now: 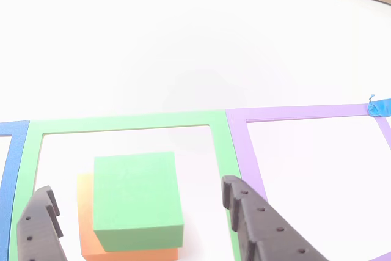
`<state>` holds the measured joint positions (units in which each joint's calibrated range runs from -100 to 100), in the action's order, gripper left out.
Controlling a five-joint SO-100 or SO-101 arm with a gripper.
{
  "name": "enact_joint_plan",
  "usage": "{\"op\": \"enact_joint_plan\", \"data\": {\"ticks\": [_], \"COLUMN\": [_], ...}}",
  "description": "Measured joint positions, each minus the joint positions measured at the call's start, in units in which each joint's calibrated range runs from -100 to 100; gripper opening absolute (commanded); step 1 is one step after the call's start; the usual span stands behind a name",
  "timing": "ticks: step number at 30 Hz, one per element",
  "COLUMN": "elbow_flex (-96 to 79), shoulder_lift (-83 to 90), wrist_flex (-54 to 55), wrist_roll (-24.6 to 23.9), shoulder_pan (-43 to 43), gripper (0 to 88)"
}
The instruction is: Tower of hanoi
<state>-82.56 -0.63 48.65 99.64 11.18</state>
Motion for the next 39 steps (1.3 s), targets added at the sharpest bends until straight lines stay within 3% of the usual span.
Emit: {"op": "enact_joint_plan", "data": {"ticks": [39], "elbow_flex": [1.15], "shoulder_lift": [-1.18], "wrist_flex": [0.0], "wrist_roll": [0.0], "shoulder_pan": [-5.15], "gripper": [9.6]}}
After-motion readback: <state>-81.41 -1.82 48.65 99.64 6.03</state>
